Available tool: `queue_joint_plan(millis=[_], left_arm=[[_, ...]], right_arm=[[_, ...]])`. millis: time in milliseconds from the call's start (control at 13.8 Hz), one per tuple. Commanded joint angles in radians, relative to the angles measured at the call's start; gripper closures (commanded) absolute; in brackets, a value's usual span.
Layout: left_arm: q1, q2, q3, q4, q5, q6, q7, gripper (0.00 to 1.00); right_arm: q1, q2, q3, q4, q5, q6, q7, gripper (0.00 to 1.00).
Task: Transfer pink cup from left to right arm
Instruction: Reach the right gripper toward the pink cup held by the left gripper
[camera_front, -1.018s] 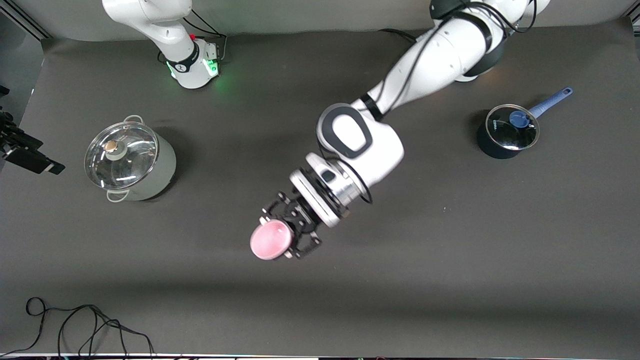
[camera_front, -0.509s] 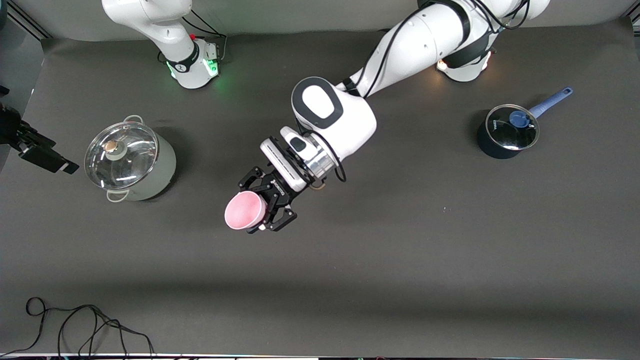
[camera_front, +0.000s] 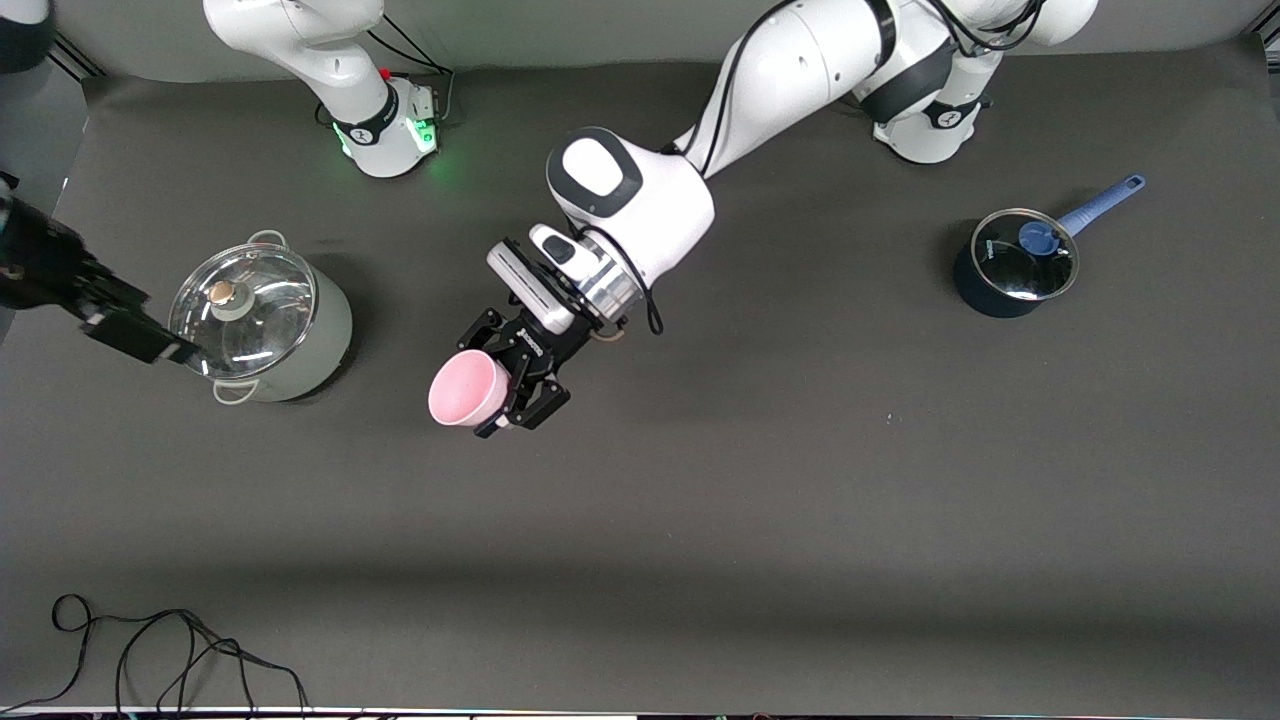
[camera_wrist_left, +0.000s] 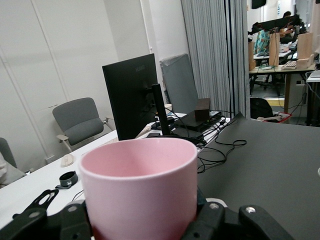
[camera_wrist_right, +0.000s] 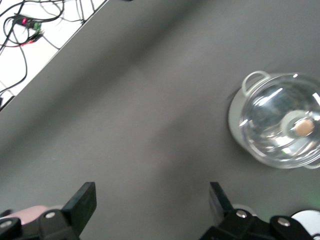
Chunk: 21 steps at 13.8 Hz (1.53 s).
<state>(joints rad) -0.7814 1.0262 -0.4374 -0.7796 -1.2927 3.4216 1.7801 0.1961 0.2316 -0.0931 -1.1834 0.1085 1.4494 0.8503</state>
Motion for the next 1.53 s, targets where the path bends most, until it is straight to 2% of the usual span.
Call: queue_joint_plan(millis=[0, 218, 436, 582, 800, 1309, 1455], left_arm=[[-0.064, 0.009, 0.129, 0.025, 0.018, 0.011, -0.120, 1.00], [-0.098, 0.009, 0.212, 0.023, 0.032, 0.008, -0.195, 1.00], [-0.098, 0.009, 0.212, 0.022, 0.038, 0.008, -0.197, 1.00], [-0.098, 0.009, 0.213, 0.022, 0.039, 0.008, -0.197, 1.00], [-0.098, 0.009, 0.213, 0.022, 0.039, 0.010, -0.197, 1.00], [-0.098, 0.008, 0.218, 0.022, 0.039, 0.013, -0.197, 1.00], [-0.098, 0.006, 0.218, 0.022, 0.039, 0.013, -0.197, 1.00]], right_arm=[[0.006, 0.066, 0.048, 0.114, 0.045, -0.044, 0.116, 0.01], [0.009, 0.081, 0.110, 0.116, 0.076, -0.035, 0.189, 0.01], [0.011, 0.103, 0.202, 0.123, 0.076, 0.003, 0.265, 0.01], [0.011, 0.115, 0.239, 0.122, 0.074, 0.055, 0.323, 0.01], [0.040, 0.136, 0.243, 0.120, 0.065, 0.127, 0.363, 0.01], [0.052, 0.173, 0.243, 0.105, 0.066, 0.152, 0.374, 0.01], [0.054, 0.175, 0.243, 0.084, 0.076, 0.202, 0.384, 0.01]])
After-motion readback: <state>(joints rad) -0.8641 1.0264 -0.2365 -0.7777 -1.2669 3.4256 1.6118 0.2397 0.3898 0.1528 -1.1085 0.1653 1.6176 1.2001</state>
